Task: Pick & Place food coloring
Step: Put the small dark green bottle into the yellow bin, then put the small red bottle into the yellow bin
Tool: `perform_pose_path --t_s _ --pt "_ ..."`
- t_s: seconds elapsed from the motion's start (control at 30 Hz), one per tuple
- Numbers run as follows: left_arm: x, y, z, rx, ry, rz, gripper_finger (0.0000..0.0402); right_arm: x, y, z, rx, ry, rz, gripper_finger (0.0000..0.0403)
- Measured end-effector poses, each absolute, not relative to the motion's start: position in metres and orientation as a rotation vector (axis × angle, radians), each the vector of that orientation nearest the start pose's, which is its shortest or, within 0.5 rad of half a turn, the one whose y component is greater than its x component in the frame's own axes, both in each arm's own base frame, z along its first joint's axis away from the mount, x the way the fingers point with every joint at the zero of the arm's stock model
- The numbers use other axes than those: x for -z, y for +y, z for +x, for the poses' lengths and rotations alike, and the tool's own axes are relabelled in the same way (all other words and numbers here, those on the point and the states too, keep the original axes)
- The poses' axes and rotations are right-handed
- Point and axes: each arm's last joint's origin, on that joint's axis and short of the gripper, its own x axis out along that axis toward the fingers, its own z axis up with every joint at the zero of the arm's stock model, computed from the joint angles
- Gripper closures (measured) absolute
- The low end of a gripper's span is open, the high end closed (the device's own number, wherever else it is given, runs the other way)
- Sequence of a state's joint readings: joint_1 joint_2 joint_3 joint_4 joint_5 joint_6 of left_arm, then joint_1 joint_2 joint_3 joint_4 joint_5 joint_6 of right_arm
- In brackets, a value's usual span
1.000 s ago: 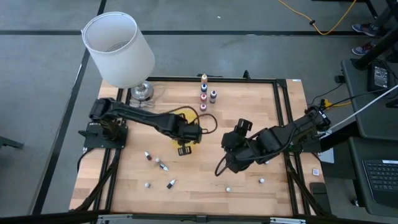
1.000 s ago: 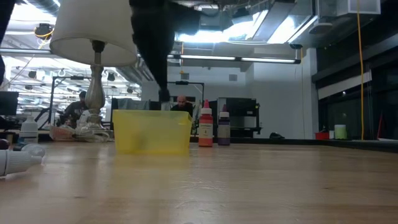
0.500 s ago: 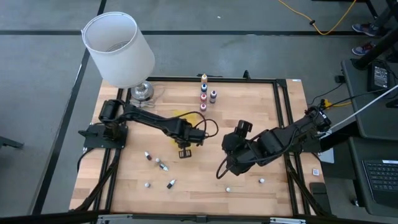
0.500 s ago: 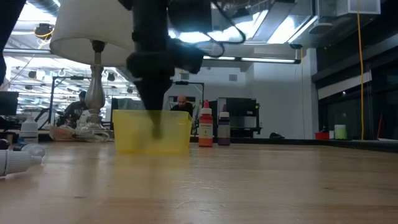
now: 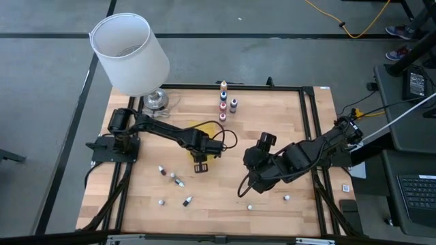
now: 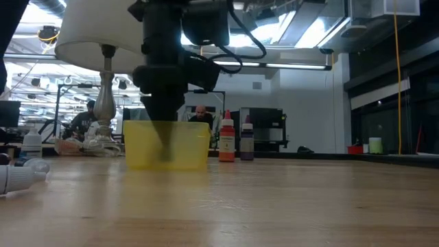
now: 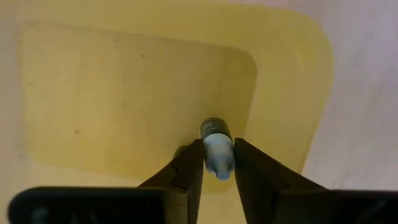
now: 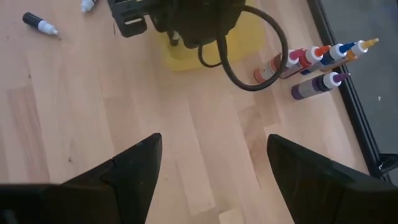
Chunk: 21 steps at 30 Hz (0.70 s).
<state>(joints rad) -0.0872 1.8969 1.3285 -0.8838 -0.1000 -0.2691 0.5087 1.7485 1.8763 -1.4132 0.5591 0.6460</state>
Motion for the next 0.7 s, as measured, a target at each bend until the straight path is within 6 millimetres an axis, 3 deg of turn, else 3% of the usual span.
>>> perform_pose_path --t_s 0.33,0.5,0.7 --pt "-0.19 -0.028 0.35 -0.183 1.396 -0.1 0.0269 -0.366 0.146 0.294 0.394 1.007 -0.084 0.0111" --pt "-0.217 -0.026 0.345 -0.196 1.288 -0.098 0.0257 -0.365 0.145 0.292 0.403 1.023 -0.092 0.0111" --pt "-0.266 -0.025 0.329 -0.172 1.092 -0.139 0.0248 -0.361 0.149 0.276 0.443 1.146 -0.029 0.0111"
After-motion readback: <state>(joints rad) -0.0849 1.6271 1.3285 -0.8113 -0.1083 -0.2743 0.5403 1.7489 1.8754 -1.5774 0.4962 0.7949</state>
